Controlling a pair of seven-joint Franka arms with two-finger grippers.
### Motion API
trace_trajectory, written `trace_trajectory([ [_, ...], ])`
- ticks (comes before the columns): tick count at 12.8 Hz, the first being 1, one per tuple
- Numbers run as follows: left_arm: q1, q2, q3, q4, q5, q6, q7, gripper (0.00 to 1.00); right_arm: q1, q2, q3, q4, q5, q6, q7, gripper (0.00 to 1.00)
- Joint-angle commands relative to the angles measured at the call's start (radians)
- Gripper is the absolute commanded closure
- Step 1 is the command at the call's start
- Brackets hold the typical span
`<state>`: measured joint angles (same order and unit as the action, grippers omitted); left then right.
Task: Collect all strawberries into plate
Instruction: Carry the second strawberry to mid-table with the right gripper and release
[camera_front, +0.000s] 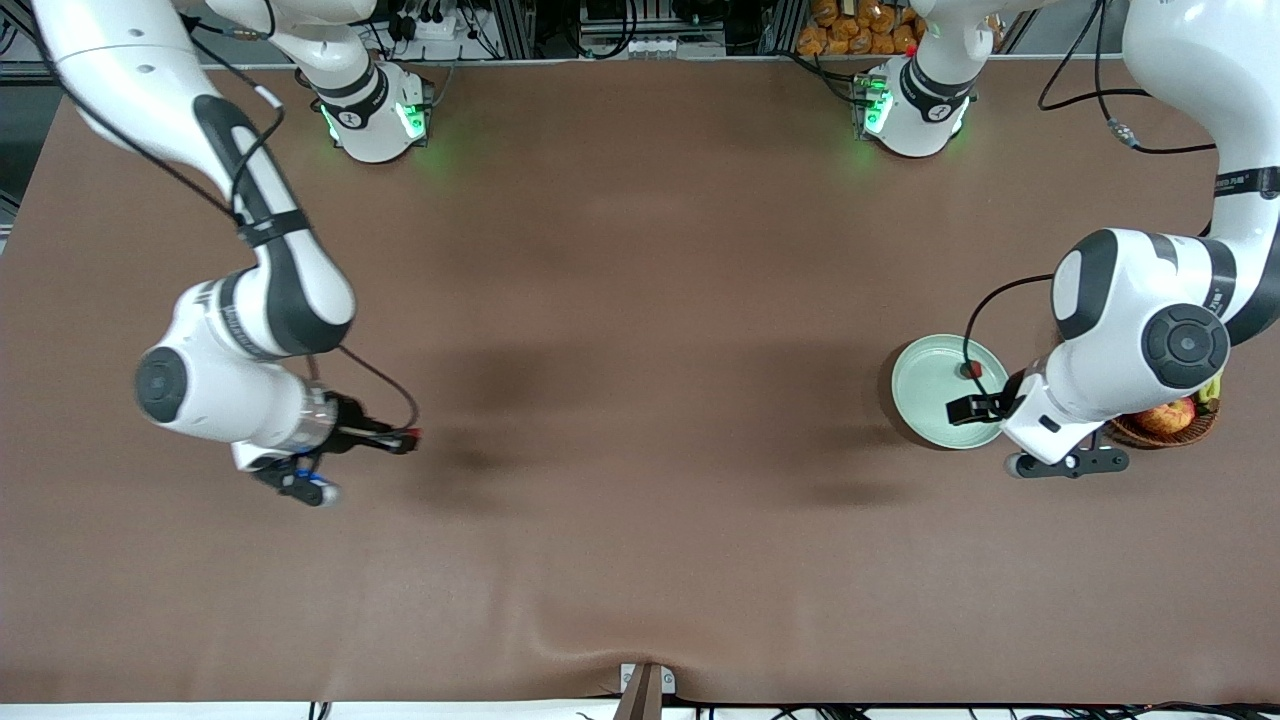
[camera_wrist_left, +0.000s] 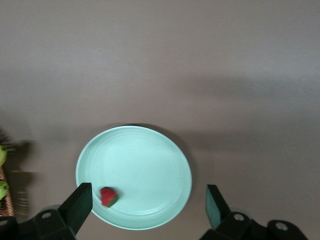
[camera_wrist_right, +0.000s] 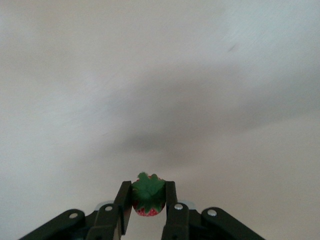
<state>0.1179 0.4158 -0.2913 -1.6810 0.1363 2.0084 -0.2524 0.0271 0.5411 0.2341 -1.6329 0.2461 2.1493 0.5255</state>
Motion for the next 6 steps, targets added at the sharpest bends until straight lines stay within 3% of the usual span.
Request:
trace_trajectory([
  [1,-0.001,0.004,-0.049,0.023,0.003,-0.023,-0.078,0.00,0.140,0.091,-0.013,0.114,0.044,-0.008,0.257,1.00],
  [3,-0.004,0.009,-0.094,0.023,0.006,-0.025,-0.200,0.00,0.229,0.152,-0.013,0.185,0.044,0.024,0.420,1.00],
  [6,-0.037,0.020,-0.103,0.011,0.006,-0.025,-0.243,0.00,0.350,0.206,-0.013,0.199,0.045,0.211,0.594,1.00],
])
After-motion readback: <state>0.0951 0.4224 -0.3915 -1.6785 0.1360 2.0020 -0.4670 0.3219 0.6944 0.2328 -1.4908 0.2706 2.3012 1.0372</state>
